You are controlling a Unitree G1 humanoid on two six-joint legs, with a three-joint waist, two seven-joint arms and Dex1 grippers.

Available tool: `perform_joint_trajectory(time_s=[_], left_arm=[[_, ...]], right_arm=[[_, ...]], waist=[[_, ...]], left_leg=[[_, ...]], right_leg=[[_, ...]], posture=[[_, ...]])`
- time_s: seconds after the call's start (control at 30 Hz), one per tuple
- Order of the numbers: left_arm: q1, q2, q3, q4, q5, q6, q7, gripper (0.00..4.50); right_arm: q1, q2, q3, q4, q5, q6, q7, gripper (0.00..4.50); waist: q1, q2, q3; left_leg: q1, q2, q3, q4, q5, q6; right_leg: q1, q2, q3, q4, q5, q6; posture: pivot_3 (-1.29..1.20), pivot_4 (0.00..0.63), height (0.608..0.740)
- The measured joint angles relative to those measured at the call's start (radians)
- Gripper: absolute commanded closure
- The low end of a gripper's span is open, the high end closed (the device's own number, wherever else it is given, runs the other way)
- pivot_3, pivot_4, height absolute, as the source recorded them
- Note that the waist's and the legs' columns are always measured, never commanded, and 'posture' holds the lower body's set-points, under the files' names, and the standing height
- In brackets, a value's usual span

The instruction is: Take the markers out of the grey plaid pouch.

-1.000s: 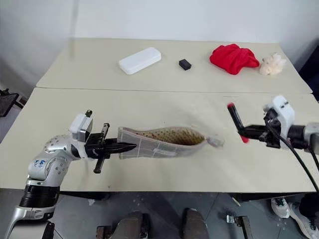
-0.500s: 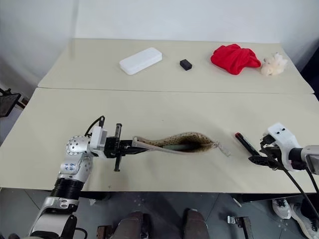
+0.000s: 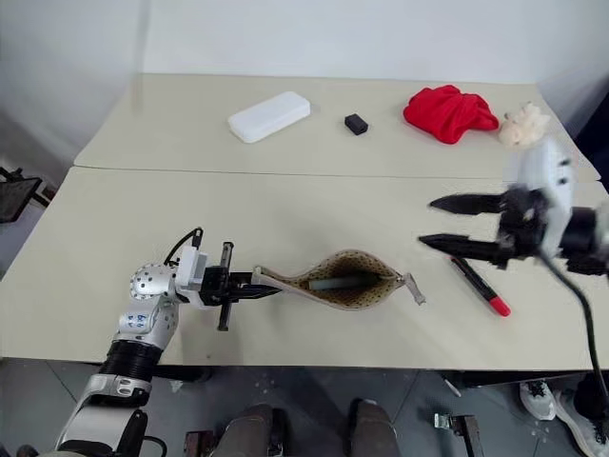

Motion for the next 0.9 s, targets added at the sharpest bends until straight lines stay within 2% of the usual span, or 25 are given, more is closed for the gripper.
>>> perform_joint_trajectory(time_s=[0.17,0.2,0.33,0.4,0.63,0.9], left_arm=[[0.0,0.0,0.0,0.024,0.003,-0.016,0.0,4.5],[0.0,0.0,0.0,0.025,0.003,-0.019,0.001,4.5],[0.002,-0.001,-0.001,0.029,0.007,-0.031,0.001,4.5],[0.003,-0.001,-0.002,0.031,0.01,-0.037,0.0,4.5],[0.008,-0.002,-0.009,0.032,0.017,-0.039,-0.001,4.5],[0.011,-0.001,-0.01,0.022,0.018,-0.014,0.01,4.5]], right_arm=[[-0.003,0.013,0.129,-0.174,-0.01,0.015,-0.04,4.29],[-0.013,0.014,0.144,-0.195,-0.009,0.024,-0.05,4.47],[-0.063,0.029,0.206,-0.264,-0.003,0.085,-0.122,4.47],[-0.076,0.045,0.277,-0.275,-0.035,0.119,-0.165,4.47],[-0.221,0.17,0.537,-0.253,-0.278,0.213,-0.38,4.47],[-0.283,0.229,0.691,-0.252,-0.456,0.22,-0.429,4.47]], waist=[[-0.002,0.0,0.0],[-0.003,0.0,0.0],[-0.003,0.0,0.0],[-0.004,0.0,0.0],[-0.009,0.0,0.0],[-0.008,0.0,0.0]], left_leg=[[0.0,0.0,0.0,0.0,0.0,0.0],[0.0,0.0,0.0,0.0,0.0,0.0],[0.0,0.0,0.0,0.0,0.0,0.0],[0.0,0.0,0.0,0.0,0.0,0.0],[0.0,0.0,0.0,0.0,0.0,0.0],[0.0,0.0,0.0,0.0,0.0,0.0]], right_leg=[[0.0,0.0,0.0,0.0,0.0,0.0],[0.0,0.0,0.0,0.0,0.0,0.0],[0.0,0.0,0.0,0.0,0.0,0.0],[0.0,0.0,0.0,0.0,0.0,0.0],[-0.001,0.0,0.0,0.001,0.0,0.0],[-0.001,0.0,0.0,0.001,0.0,0.0]], posture=[[0.0,0.15,0.74],[0.0,0.15,0.74],[0.0,0.15,0.74],[0.0,0.15,0.74],[0.0,0.15,0.74],[0.0,0.15,0.74]])
